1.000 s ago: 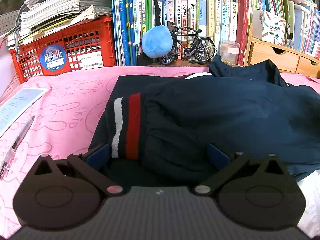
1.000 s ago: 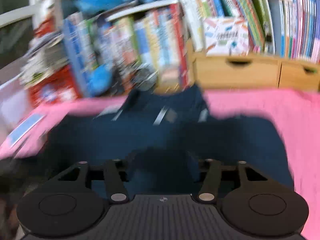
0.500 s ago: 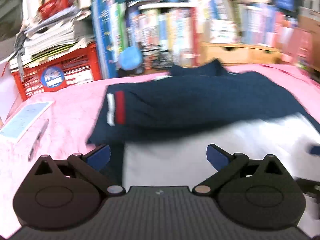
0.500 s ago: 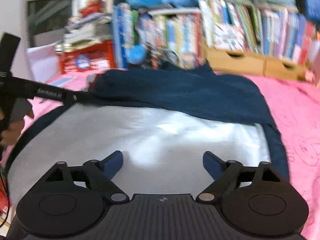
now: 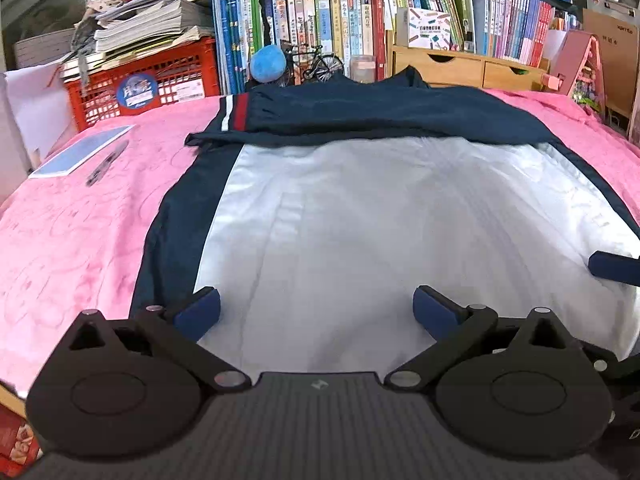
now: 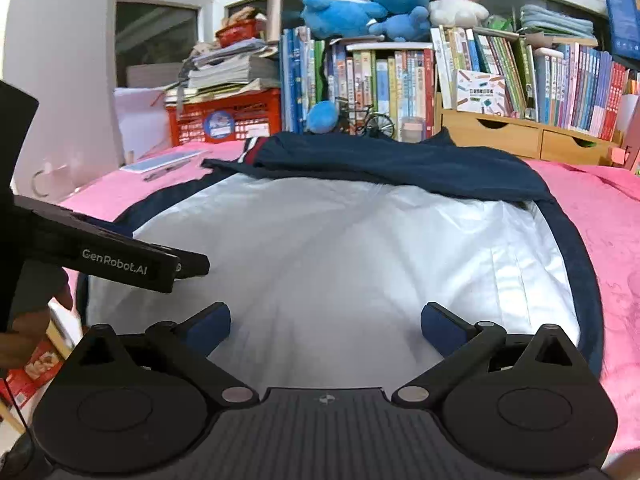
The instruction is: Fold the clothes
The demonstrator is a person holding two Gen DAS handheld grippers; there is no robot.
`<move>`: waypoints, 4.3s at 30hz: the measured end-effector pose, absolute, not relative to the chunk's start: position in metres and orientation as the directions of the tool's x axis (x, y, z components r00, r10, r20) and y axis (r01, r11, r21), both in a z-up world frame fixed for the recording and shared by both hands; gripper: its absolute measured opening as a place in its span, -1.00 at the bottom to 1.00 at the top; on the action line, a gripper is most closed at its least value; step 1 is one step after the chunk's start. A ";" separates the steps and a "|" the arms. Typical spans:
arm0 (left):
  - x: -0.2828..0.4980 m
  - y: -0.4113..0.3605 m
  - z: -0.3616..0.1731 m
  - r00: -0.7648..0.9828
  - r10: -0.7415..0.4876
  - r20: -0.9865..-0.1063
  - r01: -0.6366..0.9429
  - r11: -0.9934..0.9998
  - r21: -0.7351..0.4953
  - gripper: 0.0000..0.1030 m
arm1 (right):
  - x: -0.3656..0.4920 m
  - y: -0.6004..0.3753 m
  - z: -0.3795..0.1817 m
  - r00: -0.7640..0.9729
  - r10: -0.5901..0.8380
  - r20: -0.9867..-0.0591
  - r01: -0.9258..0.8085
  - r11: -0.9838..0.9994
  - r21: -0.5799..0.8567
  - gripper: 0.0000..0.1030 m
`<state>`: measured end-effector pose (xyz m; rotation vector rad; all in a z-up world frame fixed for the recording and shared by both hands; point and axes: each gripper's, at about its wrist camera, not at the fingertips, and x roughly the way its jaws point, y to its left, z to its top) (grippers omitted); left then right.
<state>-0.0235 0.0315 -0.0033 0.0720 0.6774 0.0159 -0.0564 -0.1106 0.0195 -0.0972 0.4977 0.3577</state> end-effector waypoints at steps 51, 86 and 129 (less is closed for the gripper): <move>-0.080 0.017 -0.037 0.680 0.077 -0.729 0.057 0.986 0.157 1.00 | -0.100 -0.147 -0.016 0.732 0.263 -0.629 -0.340 0.941 -0.002 1.00; -0.092 0.004 -0.075 0.648 0.024 -0.761 0.184 0.965 0.186 1.00 | -0.093 -0.236 -0.002 0.609 0.732 -0.305 -0.409 0.619 0.670 0.78; -0.089 0.017 -0.072 0.638 -0.019 -0.769 0.135 0.987 0.088 1.00 | -0.091 -0.124 -0.053 0.657 0.459 -0.599 -0.485 0.865 0.131 1.00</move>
